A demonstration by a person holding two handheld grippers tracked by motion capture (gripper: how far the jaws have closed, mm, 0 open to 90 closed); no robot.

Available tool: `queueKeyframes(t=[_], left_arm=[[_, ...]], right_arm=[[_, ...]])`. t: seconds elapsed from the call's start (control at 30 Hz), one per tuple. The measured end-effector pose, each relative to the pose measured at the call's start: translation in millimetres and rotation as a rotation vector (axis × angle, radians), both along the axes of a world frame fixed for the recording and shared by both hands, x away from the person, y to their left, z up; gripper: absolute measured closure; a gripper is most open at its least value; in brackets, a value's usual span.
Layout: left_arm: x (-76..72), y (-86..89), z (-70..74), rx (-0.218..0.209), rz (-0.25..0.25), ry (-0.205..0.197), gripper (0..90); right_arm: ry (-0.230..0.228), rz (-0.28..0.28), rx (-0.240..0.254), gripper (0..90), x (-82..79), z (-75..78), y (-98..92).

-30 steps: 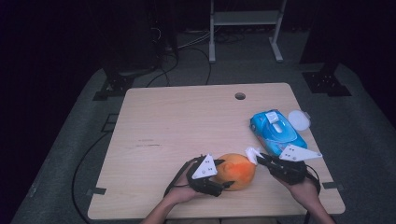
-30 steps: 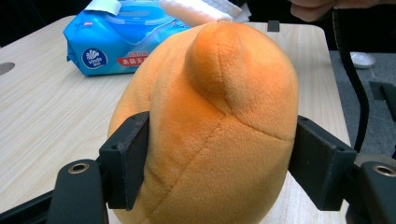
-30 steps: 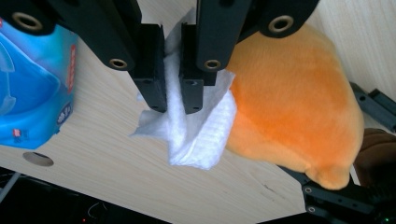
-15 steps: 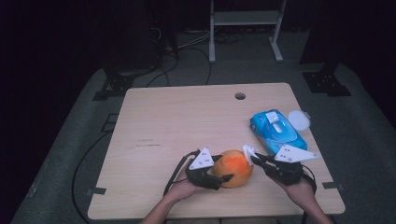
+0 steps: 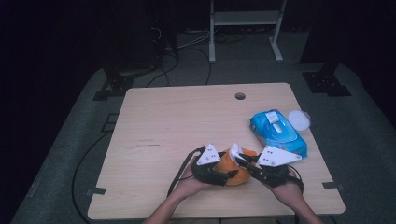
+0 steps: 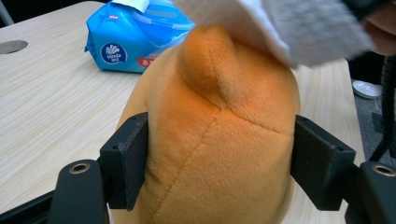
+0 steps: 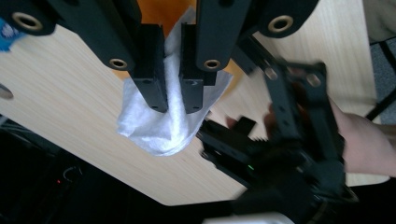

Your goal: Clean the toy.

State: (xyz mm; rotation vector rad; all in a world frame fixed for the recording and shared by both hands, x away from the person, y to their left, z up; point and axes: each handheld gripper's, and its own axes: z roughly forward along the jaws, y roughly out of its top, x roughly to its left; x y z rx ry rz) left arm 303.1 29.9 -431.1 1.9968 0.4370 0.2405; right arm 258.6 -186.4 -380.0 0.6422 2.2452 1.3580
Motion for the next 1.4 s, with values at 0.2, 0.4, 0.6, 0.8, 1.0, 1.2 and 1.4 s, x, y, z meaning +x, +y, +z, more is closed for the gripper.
queueKeyframes(t=[0.2,0.4,0.6,0.8,1.0,1.2,1.4], left_arm=[[6.8,1.6,0.8,-0.037,0.042,0.05,28.6],[10.4,7.1,-2.8,-0.09,-0.022,0.071,16.9],[9.8,0.7,-2.4,-0.059,-0.017,0.04,29.9],[-2.7,-16.7,0.2,0.017,-0.046,-0.028,33.0],[-13.2,-20.5,-2.6,0.045,-0.058,-0.082,33.7],[-11.3,-15.0,-4.5,0.029,-0.071,-0.07,33.5],[-10.3,-3.6,-5.7,0.014,-0.074,-0.052,33.0]], right_arm=[[-0.037,0.0,-0.045,81.8,0.6,0.2,3.0],[0.005,-0.028,-0.017,81.8,3.3,-9.5,-16.0],[0.002,-0.058,-0.009,81.8,-1.7,-10.3,-26.7],[-0.065,0.0,-0.108,82.0,-15.7,-6.4,-3.8],[-0.038,-0.033,-0.087,81.9,2.9,-3.2,-11.8],[-0.008,-0.052,0.001,81.9,2.6,-2.5,-27.4],[0.012,-0.071,0.06,81.8,1.5,-4.1,-41.3]])
